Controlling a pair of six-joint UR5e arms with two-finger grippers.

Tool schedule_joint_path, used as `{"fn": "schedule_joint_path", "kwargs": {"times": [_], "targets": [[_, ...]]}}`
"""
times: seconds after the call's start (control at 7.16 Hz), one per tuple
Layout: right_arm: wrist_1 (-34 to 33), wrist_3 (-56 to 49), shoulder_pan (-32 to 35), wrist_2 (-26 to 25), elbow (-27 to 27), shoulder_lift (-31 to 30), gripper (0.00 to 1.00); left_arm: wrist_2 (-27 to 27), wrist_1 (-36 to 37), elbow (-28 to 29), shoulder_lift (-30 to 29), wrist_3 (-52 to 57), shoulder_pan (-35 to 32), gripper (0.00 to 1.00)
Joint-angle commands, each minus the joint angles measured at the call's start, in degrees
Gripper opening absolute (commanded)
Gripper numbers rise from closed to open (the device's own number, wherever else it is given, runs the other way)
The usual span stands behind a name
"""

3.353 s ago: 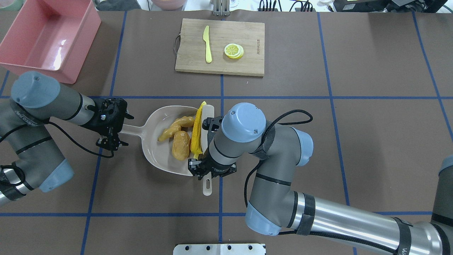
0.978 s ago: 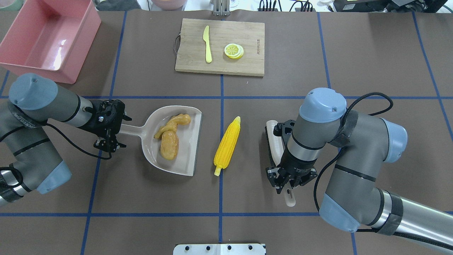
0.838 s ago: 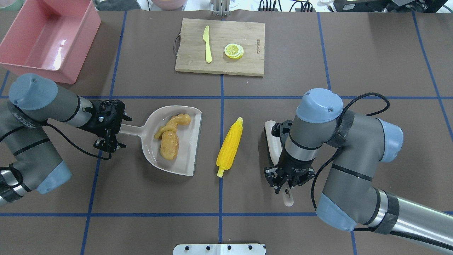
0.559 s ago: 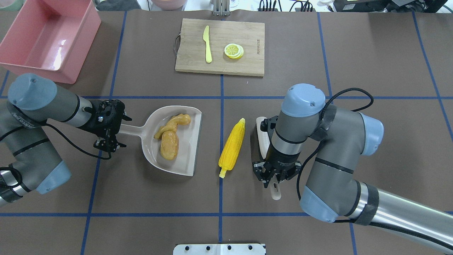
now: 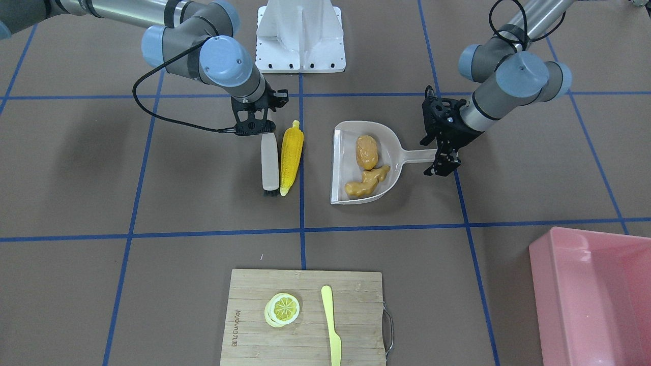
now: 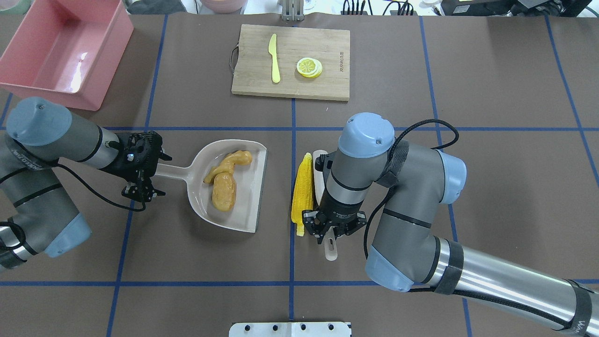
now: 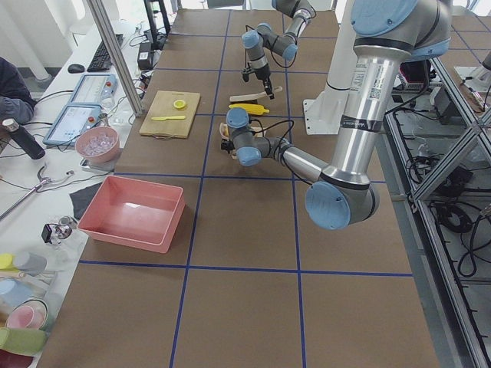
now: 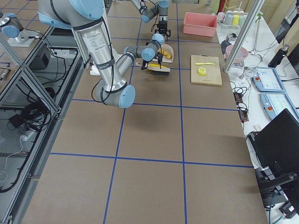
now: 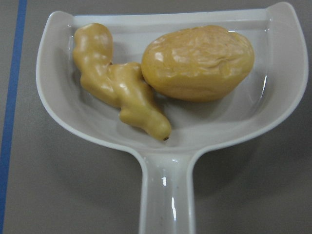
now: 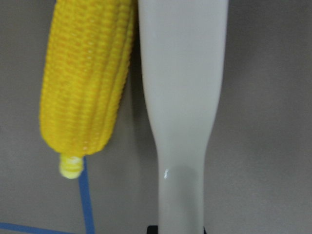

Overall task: Sweep and dump trash into bin
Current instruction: 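Sweep the yellow corn cob into the dustpan with the right gripper's brush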

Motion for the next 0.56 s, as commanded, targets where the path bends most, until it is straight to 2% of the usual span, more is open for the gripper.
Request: {"fn": "schedule_joint_path", "kwargs": {"times": [0.0,0.42], "targets": [[7.26,4.91,-0.93,-1.55,-1.94,0.94,0.00,-0.10,0.06,-0.04,0.00,-1.80,-0.01,0.93],[12.53,9.12,-3.56,-5.94,-2.82,1.29,0.00,-0.10,0.06,-0.91,0.18,-1.90,-0.09,0.93]]}}
